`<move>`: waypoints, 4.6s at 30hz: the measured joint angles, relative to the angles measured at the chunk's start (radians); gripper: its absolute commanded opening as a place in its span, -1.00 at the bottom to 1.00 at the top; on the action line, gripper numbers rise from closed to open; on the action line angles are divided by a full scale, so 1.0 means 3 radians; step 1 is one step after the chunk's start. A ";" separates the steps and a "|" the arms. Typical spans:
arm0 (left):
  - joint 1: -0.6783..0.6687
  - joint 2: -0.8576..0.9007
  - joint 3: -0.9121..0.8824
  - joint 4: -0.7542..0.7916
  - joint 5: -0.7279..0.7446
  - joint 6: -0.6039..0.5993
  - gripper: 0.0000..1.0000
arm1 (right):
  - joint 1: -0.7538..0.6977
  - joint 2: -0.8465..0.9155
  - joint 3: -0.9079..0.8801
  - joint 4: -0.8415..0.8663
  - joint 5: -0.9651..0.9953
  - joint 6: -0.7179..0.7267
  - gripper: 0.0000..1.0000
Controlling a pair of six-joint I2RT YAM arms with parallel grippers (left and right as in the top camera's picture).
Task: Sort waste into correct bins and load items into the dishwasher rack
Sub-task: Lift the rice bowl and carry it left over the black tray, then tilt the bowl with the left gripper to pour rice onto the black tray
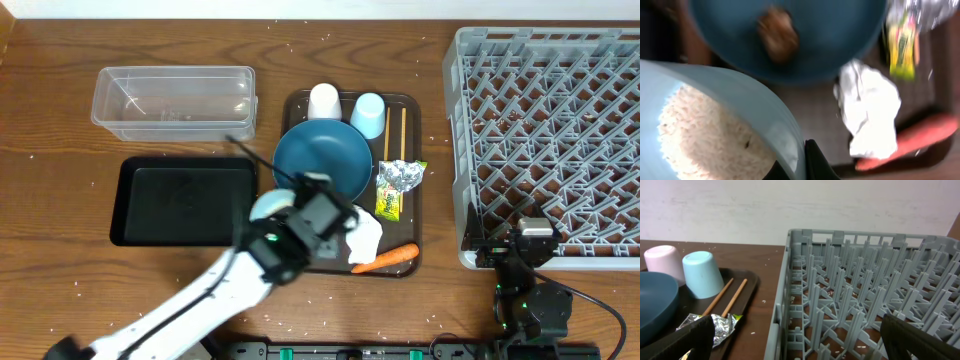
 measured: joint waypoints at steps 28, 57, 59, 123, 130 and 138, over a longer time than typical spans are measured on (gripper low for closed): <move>0.3793 0.0776 -0.0001 0.0617 0.3925 0.1339 -0.88 | 0.0000 0.0000 0.0000 0.0000 0.0000 0.0000 0.99; 0.4784 0.1512 -0.0018 0.0364 0.5664 0.1719 -0.88 | 0.0000 0.0000 0.0000 0.0000 0.0000 0.0000 0.99; 0.4784 0.1512 -0.0018 0.0303 0.5664 0.1692 -0.88 | 0.0000 0.0000 0.0000 0.0001 0.0000 0.0000 0.99; 0.4623 0.1047 -0.0061 0.1074 0.5572 0.0632 -0.88 | 0.0000 0.0000 0.0000 0.0000 0.0000 0.0000 0.98; 0.4608 0.1047 -0.0061 0.1227 0.5547 0.0524 -0.88 | 0.0000 0.0000 0.0000 0.0001 0.0000 0.0000 0.98; 0.4512 0.1047 -0.0061 0.1239 0.5205 0.0345 -0.88 | 0.0000 0.0000 0.0000 0.0000 0.0000 0.0000 0.98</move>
